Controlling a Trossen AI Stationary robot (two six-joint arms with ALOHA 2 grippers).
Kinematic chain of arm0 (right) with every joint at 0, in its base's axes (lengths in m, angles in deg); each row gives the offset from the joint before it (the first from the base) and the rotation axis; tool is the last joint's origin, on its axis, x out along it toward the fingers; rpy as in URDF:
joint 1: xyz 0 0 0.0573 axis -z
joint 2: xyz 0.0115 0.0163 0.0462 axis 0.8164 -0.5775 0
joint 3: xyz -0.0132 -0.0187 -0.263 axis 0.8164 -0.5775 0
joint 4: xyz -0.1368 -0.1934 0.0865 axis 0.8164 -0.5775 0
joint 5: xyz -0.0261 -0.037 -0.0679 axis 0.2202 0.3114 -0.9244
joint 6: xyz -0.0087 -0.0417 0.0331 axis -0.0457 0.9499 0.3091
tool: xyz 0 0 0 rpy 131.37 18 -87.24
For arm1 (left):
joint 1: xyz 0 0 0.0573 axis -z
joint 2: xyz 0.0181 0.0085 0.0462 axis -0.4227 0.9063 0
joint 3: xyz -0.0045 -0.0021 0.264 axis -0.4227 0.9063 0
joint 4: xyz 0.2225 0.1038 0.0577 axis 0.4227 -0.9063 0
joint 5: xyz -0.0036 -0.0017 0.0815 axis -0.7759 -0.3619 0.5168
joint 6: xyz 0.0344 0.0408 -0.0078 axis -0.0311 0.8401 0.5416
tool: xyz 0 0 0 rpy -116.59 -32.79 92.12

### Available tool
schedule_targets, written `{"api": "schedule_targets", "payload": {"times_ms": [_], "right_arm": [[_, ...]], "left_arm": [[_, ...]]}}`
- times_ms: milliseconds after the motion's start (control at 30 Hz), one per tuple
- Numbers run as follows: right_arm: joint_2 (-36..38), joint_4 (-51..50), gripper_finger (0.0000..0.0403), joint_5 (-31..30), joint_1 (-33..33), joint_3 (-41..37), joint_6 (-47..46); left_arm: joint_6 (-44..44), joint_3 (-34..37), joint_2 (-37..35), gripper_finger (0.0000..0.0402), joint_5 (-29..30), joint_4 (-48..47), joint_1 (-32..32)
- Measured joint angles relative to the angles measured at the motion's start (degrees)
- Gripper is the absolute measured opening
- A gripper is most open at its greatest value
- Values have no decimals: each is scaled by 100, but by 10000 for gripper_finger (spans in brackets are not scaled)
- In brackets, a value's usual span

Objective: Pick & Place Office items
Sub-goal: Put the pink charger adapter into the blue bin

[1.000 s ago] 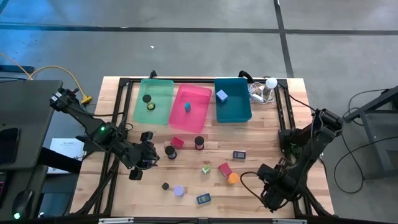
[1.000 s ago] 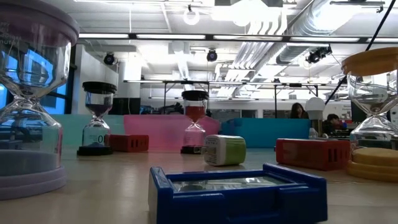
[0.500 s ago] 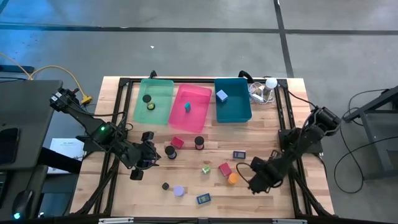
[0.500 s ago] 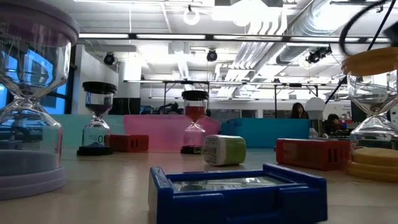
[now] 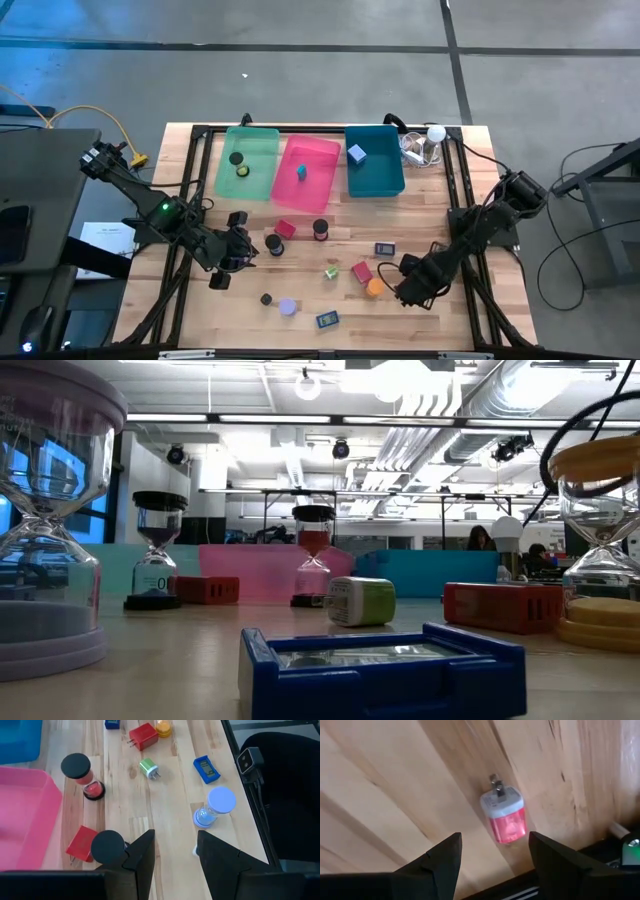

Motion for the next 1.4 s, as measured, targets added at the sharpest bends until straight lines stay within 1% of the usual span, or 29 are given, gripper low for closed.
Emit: {"api": "schedule_targets", "payload": {"times_ms": [167,333,500,633,700,767,967,1400], "right_arm": [[0,169,220,15,0,-270,82],[0,836,220,35,0,-603,125],[2,1171,220,37,0,-948,161],[24,1420,219,63,0,-1061,195],[24,1465,212,59,4,-1069,220],[22,1499,196,57,4,-1072,245],[17,1554,122,90,4,-1070,261],[3,1378,120,17,4,-1006,-2]], "left_arm": [[-2,2,0,143,0,0,0],[0,4,0,143,4,0,0],[2,4,0,143,33,0,0],[2,4,0,143,33,0,0],[2,4,0,143,35,0,0],[2,4,0,143,41,0,0],[7,44,0,143,192,-2,-2],[7,133,0,143,189,42,-2]]}}
